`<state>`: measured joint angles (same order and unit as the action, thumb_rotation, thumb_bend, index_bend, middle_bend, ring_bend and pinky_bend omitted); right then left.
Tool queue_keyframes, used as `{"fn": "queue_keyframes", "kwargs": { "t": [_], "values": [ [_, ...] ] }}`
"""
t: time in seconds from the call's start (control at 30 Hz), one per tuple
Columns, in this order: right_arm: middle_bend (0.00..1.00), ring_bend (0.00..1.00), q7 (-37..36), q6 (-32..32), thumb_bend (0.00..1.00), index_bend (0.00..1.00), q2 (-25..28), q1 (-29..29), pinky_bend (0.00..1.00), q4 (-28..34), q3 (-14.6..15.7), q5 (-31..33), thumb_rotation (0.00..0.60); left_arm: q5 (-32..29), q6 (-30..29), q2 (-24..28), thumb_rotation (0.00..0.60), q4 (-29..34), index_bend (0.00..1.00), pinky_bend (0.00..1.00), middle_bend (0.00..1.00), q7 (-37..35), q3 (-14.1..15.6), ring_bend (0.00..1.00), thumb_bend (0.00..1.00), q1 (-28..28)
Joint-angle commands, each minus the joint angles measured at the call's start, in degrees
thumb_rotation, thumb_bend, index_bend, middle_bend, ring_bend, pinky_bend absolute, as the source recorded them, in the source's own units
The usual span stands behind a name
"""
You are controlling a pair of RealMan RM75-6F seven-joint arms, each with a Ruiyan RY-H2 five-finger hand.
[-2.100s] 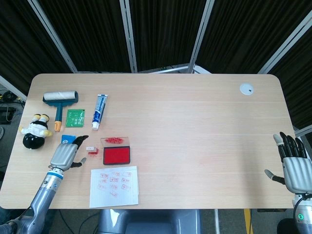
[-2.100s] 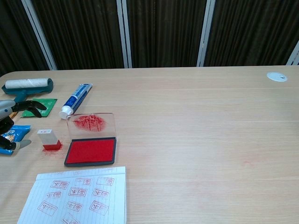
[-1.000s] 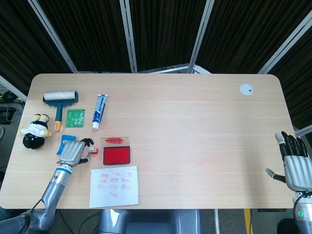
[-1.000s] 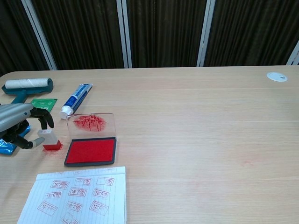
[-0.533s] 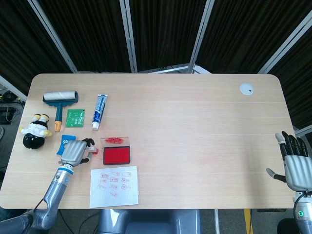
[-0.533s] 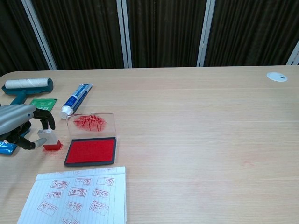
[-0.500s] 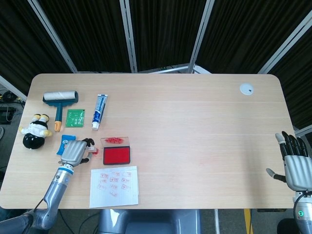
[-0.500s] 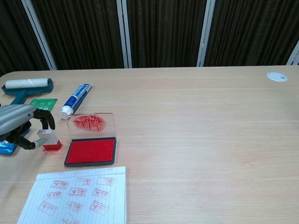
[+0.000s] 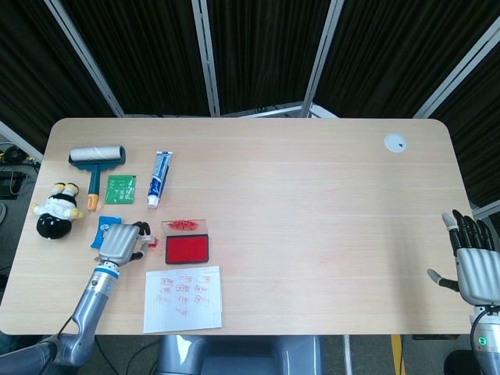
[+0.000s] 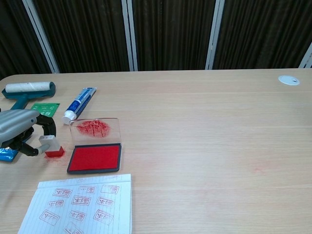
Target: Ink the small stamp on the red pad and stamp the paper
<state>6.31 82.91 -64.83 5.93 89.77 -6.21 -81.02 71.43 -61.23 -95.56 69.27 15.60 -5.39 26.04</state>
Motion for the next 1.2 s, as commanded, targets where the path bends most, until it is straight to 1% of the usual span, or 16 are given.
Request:
{"fn": "queue_keyframes", "kwargs": {
  "t": [0.03, 0.4, 0.53, 0.6, 0.73, 0.8, 0.93, 1.0, 1.1, 1.2],
  "values": [
    [0.0, 0.0, 0.06, -0.05, 0.0, 0.0, -0.03, 0.02, 0.0, -0.03, 0.0, 0.05, 0.6, 0.08, -0.03, -0.05, 0.6, -0.09, 0.45, 0.92, 0.46, -0.11, -0.01, 0.84, 0.35, 0.04],
    [0.0, 0.0, 0.31, -0.24, 0.0, 0.0, -0.32, 0.11, 0.0, -0.26, -0.07, 0.45, 0.6, 0.21, 0.6, 1.14, 0.6, 0.78, 0.5, 0.92, 0.5, -1.27, -0.09, 0.84, 0.38, 0.29],
    [0.0, 0.0, 0.39, -0.17, 0.0, 0.0, -0.33, 0.1, 0.0, -0.23, -0.08, 0.47, 0.6, 0.26, 1.22, 1.97, 0.6, 1.67, 0.52, 0.92, 0.51, -2.1, -0.03, 0.84, 0.41, 0.42],
    [0.0, 0.0, 0.38, -0.15, 0.0, 0.0, -0.32, 0.09, 0.0, -0.21, -0.09, 0.5, 0.6, 0.34, 1.69, 2.91, 0.6, 2.77, 0.52, 0.92, 0.51, -3.02, -0.06, 0.84, 0.43, 0.51],
    [0.0, 0.0, 0.21, -0.14, 0.0, 0.0, -0.23, 0.08, 0.0, -0.12, -0.12, 0.53, 0.6, 1.19, 2.21, 5.64, 0.6, 6.06, 0.52, 0.92, 0.51, -5.27, 0.1, 0.84, 0.51, 0.58],
    [0.0, 0.0, 0.1, -0.11, 0.0, 0.0, -0.17, 0.06, 0.0, -0.07, -0.11, 0.51, 0.6, 1.79, 2.33, 7.05, 0.6, 7.91, 0.52, 0.92, 0.51, -6.6, 0.18, 0.84, 0.53, 0.6],
    [0.0, 0.0, -0.17, -0.12, 0.0, 0.0, -0.04, 0.04, 0.0, 0.02, -0.12, 0.52, 0.6, 3.94, 2.74, 10.02, 0.6, 11.71, 0.53, 0.92, 0.51, -9.06, 0.87, 0.84, 0.55, 0.91],
    [0.0, 0.0, -0.38, -0.24, 0.0, 0.0, 0.04, 0.05, 0.0, 0.04, -0.14, 0.61, 0.6, 6.1, 3.14, 11.42, 0.6, 13.33, 0.53, 0.92, 0.52, -10.21, 1.61, 0.84, 0.56, 1.46],
    [0.0, 0.0, -0.62, -0.35, 0.0, 0.0, 0.14, 0.06, 0.0, 0.05, -0.16, 0.7, 0.6, 7.73, 4.18, 12.3, 0.6, 14.57, 0.54, 0.92, 0.52, -11.98, 2.24, 0.84, 0.57, 2.26],
    [0.0, 0.0, -0.73, -0.42, 0.0, 0.0, 0.16, 0.08, 0.0, 0.04, -0.16, 0.77, 0.6, 8.8, 4.77, 12.08, 0.6, 14.42, 0.54, 0.92, 0.53, -11.11, 2.58, 0.84, 0.57, 3.18]
  ]
}}
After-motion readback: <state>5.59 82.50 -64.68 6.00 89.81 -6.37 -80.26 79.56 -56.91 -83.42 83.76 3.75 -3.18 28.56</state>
